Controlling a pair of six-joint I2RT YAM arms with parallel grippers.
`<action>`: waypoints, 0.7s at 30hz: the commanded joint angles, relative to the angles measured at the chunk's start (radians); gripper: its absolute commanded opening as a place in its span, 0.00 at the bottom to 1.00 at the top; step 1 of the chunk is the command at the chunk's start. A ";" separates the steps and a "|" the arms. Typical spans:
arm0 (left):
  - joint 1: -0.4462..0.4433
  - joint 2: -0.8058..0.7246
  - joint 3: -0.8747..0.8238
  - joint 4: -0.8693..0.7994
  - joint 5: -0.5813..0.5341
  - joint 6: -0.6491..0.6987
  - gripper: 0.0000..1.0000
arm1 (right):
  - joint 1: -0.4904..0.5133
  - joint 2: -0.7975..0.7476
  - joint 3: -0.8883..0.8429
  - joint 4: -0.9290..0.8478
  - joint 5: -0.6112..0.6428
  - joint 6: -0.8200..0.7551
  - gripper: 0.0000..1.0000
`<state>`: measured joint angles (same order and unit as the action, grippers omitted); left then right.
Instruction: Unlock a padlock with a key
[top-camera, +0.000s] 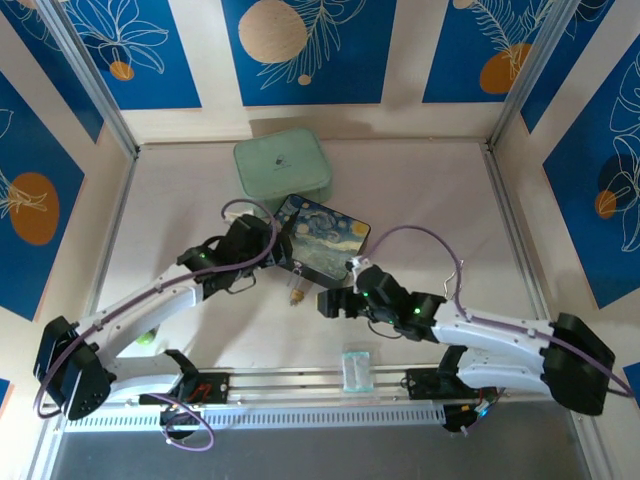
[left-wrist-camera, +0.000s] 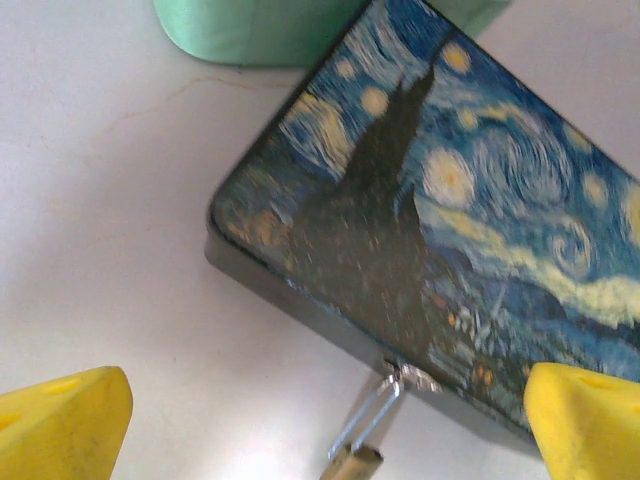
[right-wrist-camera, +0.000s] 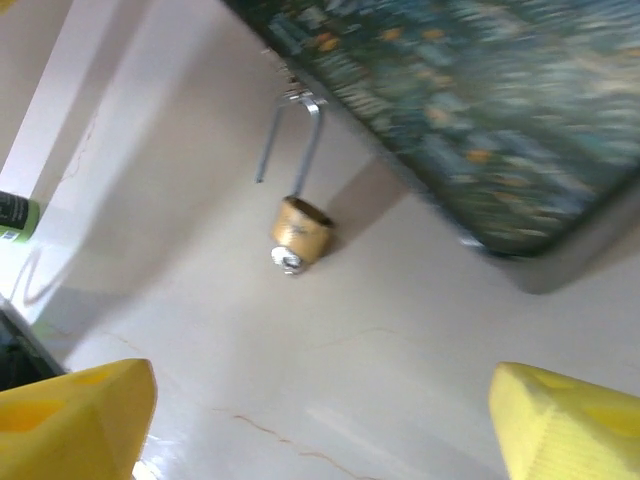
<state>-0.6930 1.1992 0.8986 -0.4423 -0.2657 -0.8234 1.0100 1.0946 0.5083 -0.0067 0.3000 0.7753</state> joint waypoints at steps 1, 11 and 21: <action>0.042 0.012 -0.028 0.083 0.129 0.034 0.99 | 0.054 0.102 0.083 -0.023 0.050 0.037 0.78; 0.043 -0.008 -0.155 0.138 0.165 -0.070 1.00 | 0.090 0.462 0.296 0.029 0.188 0.076 0.53; 0.043 -0.062 -0.223 0.129 0.154 -0.082 1.00 | 0.059 0.613 0.389 0.009 0.174 0.058 0.49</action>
<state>-0.6525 1.1610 0.6876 -0.3210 -0.1150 -0.8928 1.0729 1.6844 0.8677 0.0132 0.4580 0.8413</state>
